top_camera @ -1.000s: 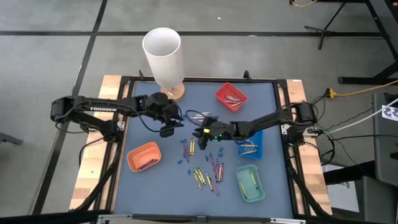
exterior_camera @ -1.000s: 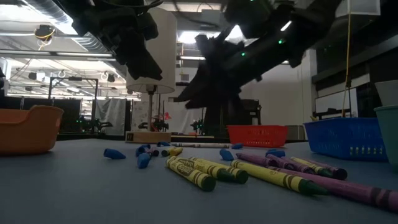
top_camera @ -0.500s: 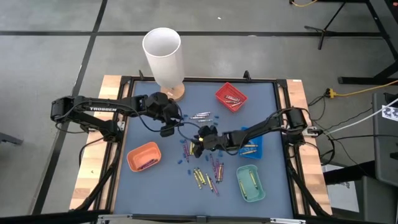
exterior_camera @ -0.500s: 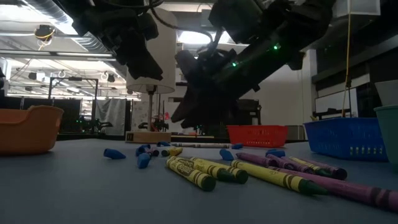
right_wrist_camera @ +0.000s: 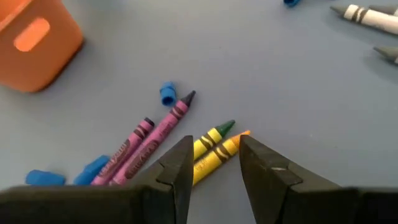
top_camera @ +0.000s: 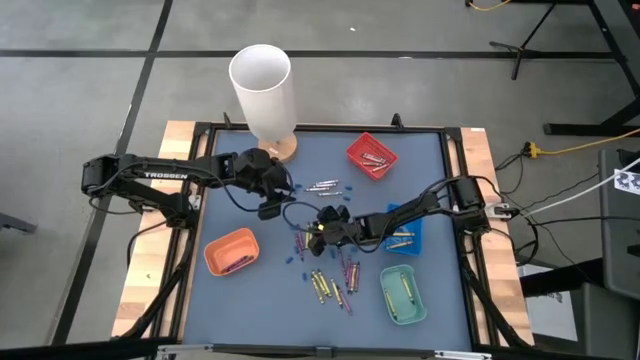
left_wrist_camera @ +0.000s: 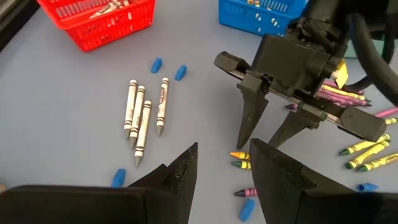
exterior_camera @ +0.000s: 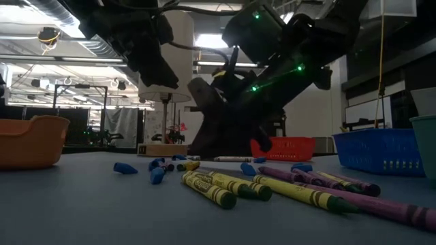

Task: Sort crayons
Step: Put the yellow crayon into the blue bin

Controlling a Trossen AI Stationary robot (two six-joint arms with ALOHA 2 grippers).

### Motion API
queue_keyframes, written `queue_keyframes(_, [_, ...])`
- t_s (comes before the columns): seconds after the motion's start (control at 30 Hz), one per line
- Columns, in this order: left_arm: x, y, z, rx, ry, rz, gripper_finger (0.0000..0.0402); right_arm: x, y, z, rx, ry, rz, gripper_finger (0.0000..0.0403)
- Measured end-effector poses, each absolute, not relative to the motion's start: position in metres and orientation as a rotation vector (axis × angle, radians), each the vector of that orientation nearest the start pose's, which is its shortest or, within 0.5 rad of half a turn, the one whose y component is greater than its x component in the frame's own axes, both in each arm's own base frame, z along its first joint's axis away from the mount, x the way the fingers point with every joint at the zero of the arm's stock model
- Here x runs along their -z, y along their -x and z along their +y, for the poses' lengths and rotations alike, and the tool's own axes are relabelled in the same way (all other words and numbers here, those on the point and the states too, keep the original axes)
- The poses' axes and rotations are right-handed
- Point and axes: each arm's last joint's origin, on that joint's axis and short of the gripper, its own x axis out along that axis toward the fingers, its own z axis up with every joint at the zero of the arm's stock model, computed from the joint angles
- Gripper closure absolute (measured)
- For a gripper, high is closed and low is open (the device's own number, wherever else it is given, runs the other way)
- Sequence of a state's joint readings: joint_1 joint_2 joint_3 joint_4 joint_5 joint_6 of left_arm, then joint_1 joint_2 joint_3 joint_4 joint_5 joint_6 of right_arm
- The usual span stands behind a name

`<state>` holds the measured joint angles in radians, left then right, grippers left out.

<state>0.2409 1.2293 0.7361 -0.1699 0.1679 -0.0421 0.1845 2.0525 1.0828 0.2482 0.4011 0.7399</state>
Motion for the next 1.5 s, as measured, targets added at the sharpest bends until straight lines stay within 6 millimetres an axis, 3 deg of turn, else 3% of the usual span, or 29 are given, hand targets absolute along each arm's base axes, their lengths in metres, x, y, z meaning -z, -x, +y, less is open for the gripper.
queue_keyframes(1.0, [-0.230, -0.246, 0.055, -0.087, 0.174, 0.649, 0.0271, -0.107, -0.395, 0.061, 0.511, -0.519, 0.553, 0.0276])
queue_keyframes(1.5, [-0.230, -0.246, 0.055, -0.087, 0.174, 0.649, 0.0271, -0.107, -0.392, 0.076, 0.534, -0.478, 0.523, 0.0276])
